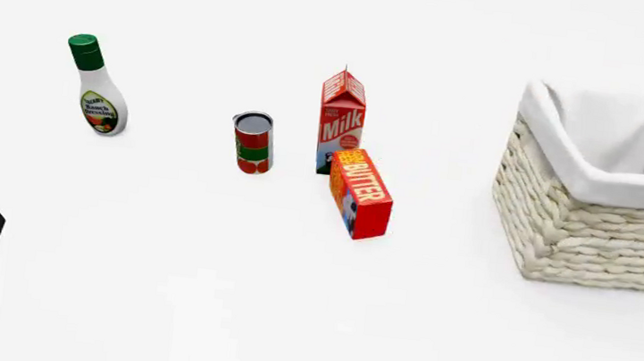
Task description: Pick the alphabet soup and place it in the basket.
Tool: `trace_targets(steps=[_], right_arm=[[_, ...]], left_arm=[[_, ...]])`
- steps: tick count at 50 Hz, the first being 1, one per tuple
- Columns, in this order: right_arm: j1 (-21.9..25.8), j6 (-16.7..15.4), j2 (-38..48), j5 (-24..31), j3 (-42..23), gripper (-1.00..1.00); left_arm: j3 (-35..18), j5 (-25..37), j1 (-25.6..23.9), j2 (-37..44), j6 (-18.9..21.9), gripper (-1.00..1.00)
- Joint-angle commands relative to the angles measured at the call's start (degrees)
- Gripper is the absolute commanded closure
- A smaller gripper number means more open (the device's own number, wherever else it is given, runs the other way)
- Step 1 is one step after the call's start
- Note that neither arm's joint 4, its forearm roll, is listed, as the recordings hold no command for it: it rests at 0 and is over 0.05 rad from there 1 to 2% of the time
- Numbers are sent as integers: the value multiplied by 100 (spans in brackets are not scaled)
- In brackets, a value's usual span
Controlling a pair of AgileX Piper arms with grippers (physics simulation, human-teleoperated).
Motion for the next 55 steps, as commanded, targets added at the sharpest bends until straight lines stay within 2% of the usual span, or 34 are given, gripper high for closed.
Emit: trace_targets(steps=[1, 16, 25, 38, 42, 55], right_arm=[[-288, 148, 106, 221, -132, 100], [-483, 8, 540, 522, -355, 100], [-420, -148, 996, 770, -674, 100], [-460, -280, 1341, 1355, -1142, 100], [-485, -417, 1521, 1556, -1287, 100], [-667, -610, 2033, 1691, -1545, 100]], left_arm=[[0, 0, 0, 0, 0, -100], [0, 0, 0, 0, 0, -100], [0, 0, 0, 0, 0, -100], [0, 0, 0, 0, 0, -100], [0, 0, 0, 0, 0, -100], [0, 0, 0, 0, 0, -100]])
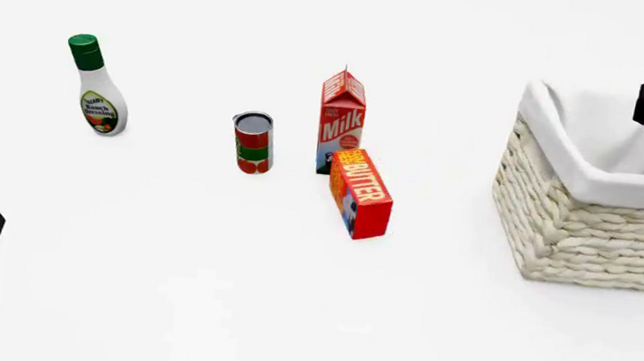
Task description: Pick the alphabet soup and place it in the basket.
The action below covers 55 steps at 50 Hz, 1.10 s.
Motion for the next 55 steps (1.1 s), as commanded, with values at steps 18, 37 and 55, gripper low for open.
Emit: trace_targets(steps=[18, 37, 55], right_arm=[[-142, -232, 850, 522, -694, 100], [-136, -327, 1200, 746, -998, 100], [-77, -304, 1483, 706, -994, 100]], left_arm=[[0, 0, 0, 0, 0, -100], [0, 0, 0, 0, 0, -100], [0, 0, 0, 0, 0, -100]])
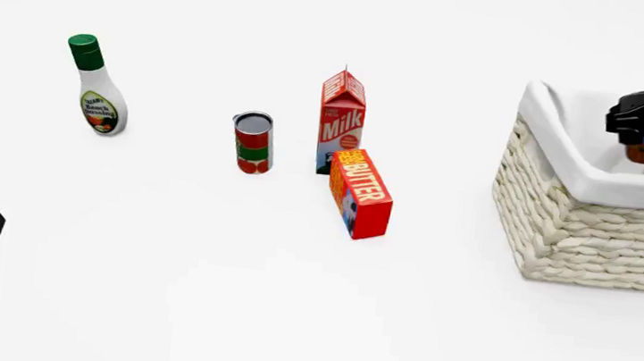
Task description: Pick the alphabet soup and place it in the basket.
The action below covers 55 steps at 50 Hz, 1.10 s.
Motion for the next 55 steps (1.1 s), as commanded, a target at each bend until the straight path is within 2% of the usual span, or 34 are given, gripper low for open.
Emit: trace_targets(steps=[1, 55], right_arm=[[11, 131, 143, -37, -60, 100], [-35, 270, 691, -450, 38, 100]], left_arm=[[0, 0, 0, 0, 0, -100], [0, 0, 0, 0, 0, -100]])
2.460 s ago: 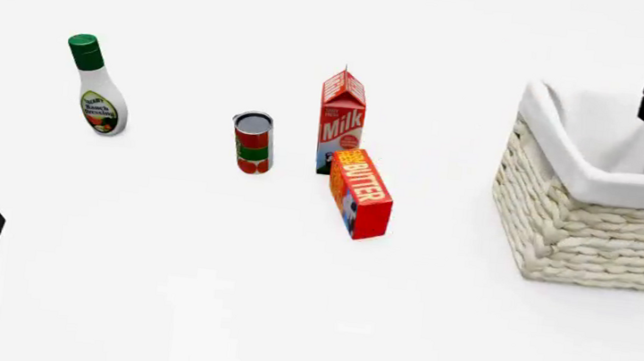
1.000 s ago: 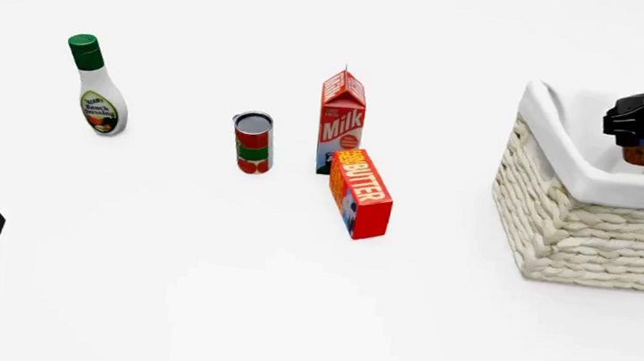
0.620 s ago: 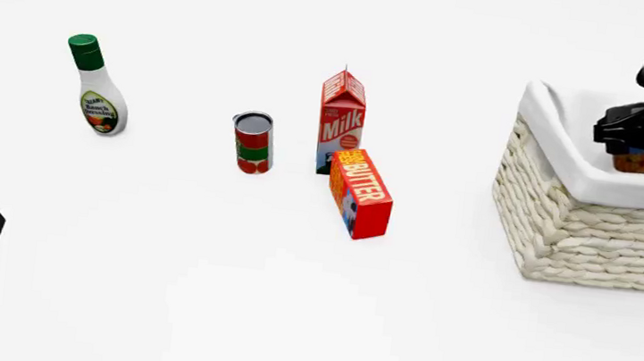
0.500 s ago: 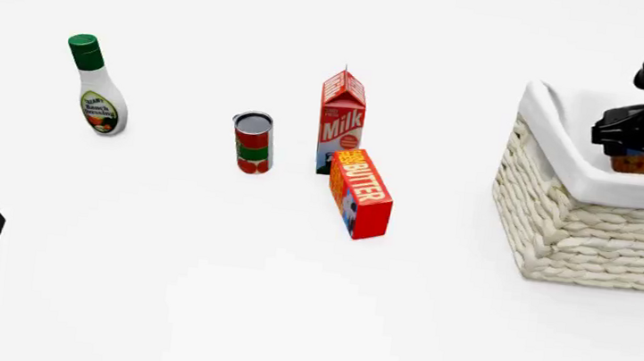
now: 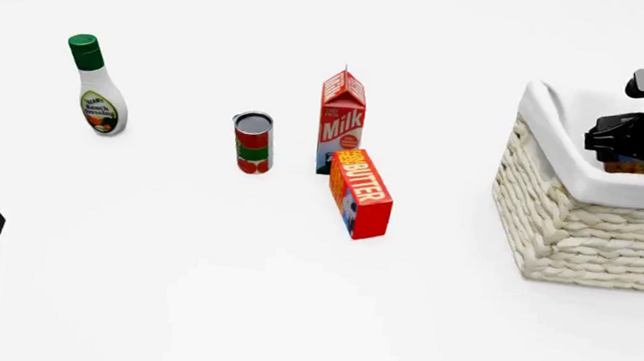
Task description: Pick the alphabet soup and place it in the basket.
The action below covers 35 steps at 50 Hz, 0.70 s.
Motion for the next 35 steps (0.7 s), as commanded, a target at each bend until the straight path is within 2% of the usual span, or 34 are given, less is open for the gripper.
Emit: trace_targets(steps=[1, 2, 35], right_arm=[[-23, 156, -3, -76, 5, 100], [-29, 153, -9, -74, 8, -100], [-21, 194, -104, -34, -46, -100]], left_arm=[[0, 0, 0, 0, 0, -100], [0, 0, 0, 0, 0, -100], [0, 0, 0, 0, 0, -100]])
